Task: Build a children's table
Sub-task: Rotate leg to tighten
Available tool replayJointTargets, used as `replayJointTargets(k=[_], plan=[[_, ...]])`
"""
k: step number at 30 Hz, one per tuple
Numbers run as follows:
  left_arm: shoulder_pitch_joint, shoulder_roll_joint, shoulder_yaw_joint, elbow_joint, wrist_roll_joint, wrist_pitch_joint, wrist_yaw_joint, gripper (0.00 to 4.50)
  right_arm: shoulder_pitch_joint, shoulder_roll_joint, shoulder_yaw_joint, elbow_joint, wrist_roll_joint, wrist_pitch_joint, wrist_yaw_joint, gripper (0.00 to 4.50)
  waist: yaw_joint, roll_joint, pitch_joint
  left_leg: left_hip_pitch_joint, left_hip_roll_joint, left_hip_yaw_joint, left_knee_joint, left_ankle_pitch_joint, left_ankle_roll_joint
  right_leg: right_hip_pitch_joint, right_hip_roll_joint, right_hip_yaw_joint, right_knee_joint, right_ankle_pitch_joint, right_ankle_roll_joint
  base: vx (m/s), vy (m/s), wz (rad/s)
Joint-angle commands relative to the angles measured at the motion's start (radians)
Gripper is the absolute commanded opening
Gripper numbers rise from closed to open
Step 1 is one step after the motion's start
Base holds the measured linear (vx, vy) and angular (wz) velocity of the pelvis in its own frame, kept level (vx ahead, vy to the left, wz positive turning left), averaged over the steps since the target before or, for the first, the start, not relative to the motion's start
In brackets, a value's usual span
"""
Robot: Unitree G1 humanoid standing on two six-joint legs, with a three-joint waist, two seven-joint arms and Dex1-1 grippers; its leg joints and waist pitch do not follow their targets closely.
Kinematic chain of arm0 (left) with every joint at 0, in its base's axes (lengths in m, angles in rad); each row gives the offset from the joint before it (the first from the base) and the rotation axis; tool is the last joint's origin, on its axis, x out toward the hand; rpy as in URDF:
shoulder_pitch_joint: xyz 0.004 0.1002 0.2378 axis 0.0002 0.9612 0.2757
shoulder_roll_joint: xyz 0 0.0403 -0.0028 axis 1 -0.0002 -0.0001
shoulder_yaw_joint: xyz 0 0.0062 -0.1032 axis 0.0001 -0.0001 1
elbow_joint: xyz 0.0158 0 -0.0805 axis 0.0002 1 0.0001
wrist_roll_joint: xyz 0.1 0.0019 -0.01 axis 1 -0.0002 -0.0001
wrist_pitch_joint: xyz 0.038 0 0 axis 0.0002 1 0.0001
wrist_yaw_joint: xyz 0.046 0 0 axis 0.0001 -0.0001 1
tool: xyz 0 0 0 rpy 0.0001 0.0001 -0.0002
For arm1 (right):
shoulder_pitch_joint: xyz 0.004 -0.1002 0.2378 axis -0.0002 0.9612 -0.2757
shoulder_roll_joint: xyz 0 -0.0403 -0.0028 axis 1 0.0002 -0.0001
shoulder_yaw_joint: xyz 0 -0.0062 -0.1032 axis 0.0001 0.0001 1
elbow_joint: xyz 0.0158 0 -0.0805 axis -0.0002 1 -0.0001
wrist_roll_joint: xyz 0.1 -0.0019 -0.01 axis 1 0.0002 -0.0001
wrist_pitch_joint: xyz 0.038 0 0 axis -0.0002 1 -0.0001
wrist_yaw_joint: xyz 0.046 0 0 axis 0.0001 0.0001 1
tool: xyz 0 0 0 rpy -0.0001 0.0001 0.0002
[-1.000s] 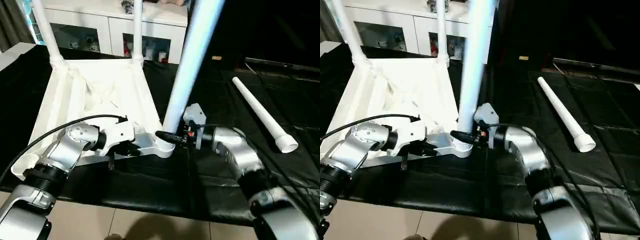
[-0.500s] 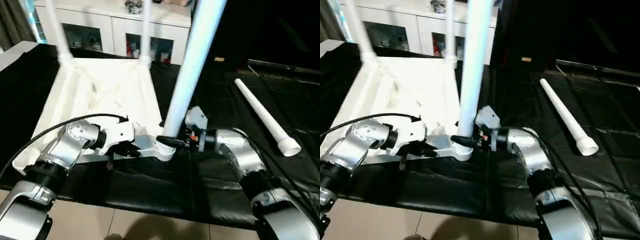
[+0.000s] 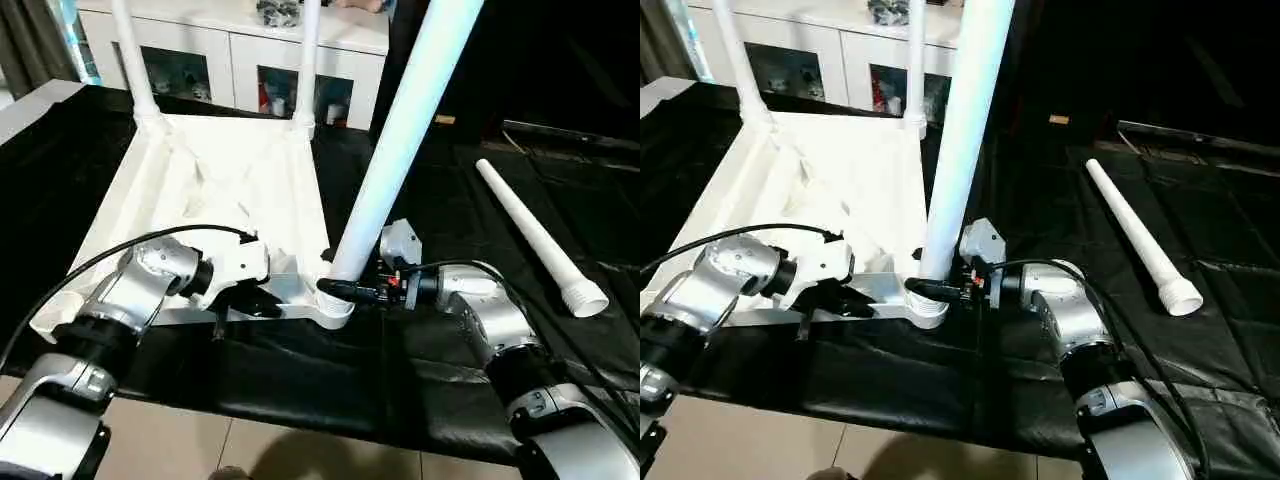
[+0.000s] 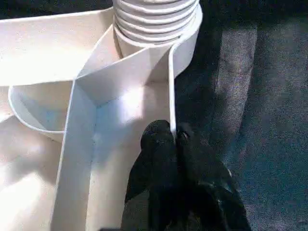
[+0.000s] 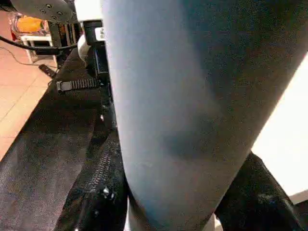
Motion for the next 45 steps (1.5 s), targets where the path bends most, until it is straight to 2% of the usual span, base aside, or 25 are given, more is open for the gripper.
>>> replayJointTargets(k=[1,4,6,8,9,10,11,12,13,14,16,18,19,22,24,27,29,31,34,45], plan=[[-0.048,-0.025,0.025,-0.005,-0.008,-0.002,0.059,0.0,0.06,0.018,0.083,0.054,-0.058,0.038,0.049,1.88,-0.006,0.023,-0.056,0.032,0.002,0.006,-0.072,-0.415,-0.035,0.014,-0.038,0.015,-0.078,-0.194,-0.219,0.0,0.0,0.0],[-0.063,-0.053,0.082,0.016,-0.028,0.063,0.152,0.0,0.047,0.042,0.054,0.087,-0.064,0.052,-0.054,1.88,-0.005,0.022,-0.054,0.034,0.002,0.006,-0.073,-0.431,-0.043,0.011,-0.039,0.016,-0.08,-0.216,-0.217,0.0,0.0,0.0],[-0.066,-0.058,0.095,0.019,-0.03,0.079,0.182,0.0,0.042,0.046,0.048,0.099,-0.071,0.054,-0.086,1.88,-0.007,0.021,-0.048,0.036,0.001,0.003,-0.076,-0.488,-0.052,0.005,-0.043,0.016,-0.09,-0.321,-0.197,0.0,0.0,0.0],[-0.07,-0.066,0.12,0.022,-0.034,0.112,0.234,0.0,0.034,0.055,0.038,0.123,-0.086,0.051,-0.147,1.88,-0.013,0.019,-0.046,0.035,0.001,-0.002,-0.078,-0.512,-0.061,0.001,-0.046,0.016,-0.096,-0.393,-0.177,0.0,0.0,0.0],[-0.066,-0.077,0.158,0.005,-0.049,0.174,0.296,0.0,0.021,0.075,0.015,0.158,-0.09,0.056,-0.236,1.88,-0.014,0.014,-0.046,0.034,0.001,-0.003,-0.078,-0.513,-0.061,0.002,-0.047,0.016,-0.098,-0.407,-0.169,0.0,0.0,0.0],[-0.063,-0.08,0.171,-0.003,-0.054,0.195,0.316,0.0,0.016,0.083,0.005,0.17,-0.089,0.06,-0.268,1.88,-0.019,0.016,-0.046,0.03,0.001,-0.004,-0.08,-0.508,-0.069,0.0,-0.048,0.016,-0.094,-0.416,-0.168,0.0,0.0,0.0],[-0.051,-0.088,0.202,-0.036,-0.068,0.252,0.358,0.0,-0.001,0.104,-0.018,0.205,-0.088,0.074,-0.352,1.88,-0.023,0.011,-0.049,0.029,0.0,-0.007,-0.08,-0.507,-0.073,0.002,-0.048,0.013,-0.095,-0.424,-0.164,0.0,0.0,0.0],[-0.036,-0.094,0.22,-0.074,-0.074,0.295,0.384,0.0,-0.02,0.122,-0.036,0.239,-0.086,0.094,-0.418,1.88,-0.027,0.012,-0.049,0.025,-0.001,-0.008,-0.081,-0.498,-0.076,0.003,-0.048,0.013,-0.091,-0.413,-0.167,0.0,0.0,0.0],[-0.036,-0.094,0.22,-0.074,-0.074,0.295,0.384,0.0,-0.02,0.122,-0.036,0.239,-0.086,0.094,-0.418,1.88,-0.031,0.013,-0.051,0.02,-0.001,-0.01,-0.082,-0.484,-0.079,0.007,-0.048,0.011,-0.088,-0.395,-0.17,0.0,0.0,0.0],[-0.025,-0.101,0.231,-0.106,-0.075,0.327,0.403,0.0,-0.035,0.135,-0.045,0.266,-0.087,0.107,-0.466,1.88,-0.041,0.013,-0.055,0.006,-0.004,-0.009,-0.083,-0.429,-0.075,0.016,-0.042,0.008,-0.083,-0.328,-0.164,-0.02,0.016,-0.22],[0.002,-0.123,0.245,-0.188,-0.062,0.401,0.434,0.0,-0.075,0.169,-0.077,0.333,-0.073,0.141,-0.579,1.88,-0.046,0.011,-0.054,0.006,-0.005,-0.007,-0.082,-0.416,-0.072,0.014,-0.04,0.008,-0.082,-0.299,-0.166,-0.01,0.016,-0.2],[0.05,-0.162,0.234,-0.32,-0.044,0.496,0.46,0.0,-0.126,0.216,-0.121,0.407,-0.043,0.175,-0.708,1.88,-0.064,0.011,-0.051,0.014,-0.004,-0.005,-0.078,-0.453,-0.066,0.005,-0.038,0.009,-0.086,-0.319,-0.175,0.0,0.0,0.0],[0.052,-0.164,0.233,-0.327,-0.044,0.501,0.46,0.0,-0.128,0.218,-0.122,0.409,-0.043,0.175,-0.712,1.88,-0.066,0.013,-0.052,0.016,-0.004,-0.005,-0.077,-0.457,-0.064,0.004,-0.04,0.01,-0.088,-0.322,-0.175,0.0,0.0,0.0],[0.101,-0.217,0.19,-0.459,-0.023,0.6,0.479,0.0,-0.163,0.252,-0.138,0.445,-0.048,0.187,-0.781,1.88,-0.072,0.01,-0.056,0.014,-0.005,0.0,-0.072,-0.409,-0.047,0.005,-0.033,0.011,-0.085,-0.233,-0.182,0.0,0.0,0.0],[0.11,-0.242,0.154,-0.495,-0.017,0.632,0.495,0.0,-0.178,0.265,-0.129,0.46,-0.067,0.202,-0.789,1.88,-0.073,0.009,-0.059,0.011,-0.005,0.005,-0.069,-0.344,-0.031,0.011,-0.03,0.011,-0.079,-0.145,-0.194,0.0,0.0,0.0],[0.1,-0.254,0.119,-0.477,-0.016,0.622,0.515,0.0,-0.185,0.27,-0.102,0.469,-0.098,0.212,-0.776,1.88,-0.072,0.012,-0.057,0.013,-0.007,0.008,-0.068,-0.331,-0.026,0.011,-0.028,0.011,-0.081,-0.132,-0.198,0.0,0.0,0.0],[0.09,-0.257,0.114,-0.456,-0.003,0.613,0.537,0.0,-0.187,0.272,-0.084,0.475,-0.116,0.209,-0.758,1.88,-0.07,0.012,-0.054,0.016,-0.007,0.008,-0.07,-0.362,-0.032,0.007,-0.027,0.011,-0.085,-0.172,-0.189,0.0,0.0,0.0],[0.08,-0.258,0.119,-0.445,0.009,0.62,0.558,0.0,-0.191,0.274,-0.078,0.487,-0.126,0.21,-0.744,1.88,-0.071,0.018,-0.052,0.02,-0.006,0.006,-0.072,-0.404,-0.043,0.003,-0.027,0.011,-0.09,-0.222,-0.179,0.0,0.0,0.0],[0.077,-0.249,0.123,-0.448,0.021,0.627,0.565,0.0,-0.192,0.271,-0.074,0.496,-0.131,0.211,-0.73,1.88,-0.069,0.018,-0.051,0.023,-0.006,0.004,-0.073,-0.448,-0.052,-0.002,-0.027,0.012,-0.094,-0.261,-0.164,0.0,0.0,0.0],[0.088,-0.217,0.12,-0.471,0.013,0.632,0.557,0.0,-0.196,0.271,-0.08,0.514,-0.16,0.212,-0.717,1.88,-0.069,0.017,-0.053,0.021,-0.006,0.003,-0.074,-0.437,-0.052,-0.001,-0.027,0.012,-0.092,-0.235,-0.17,0.0,0.0,0.0]])
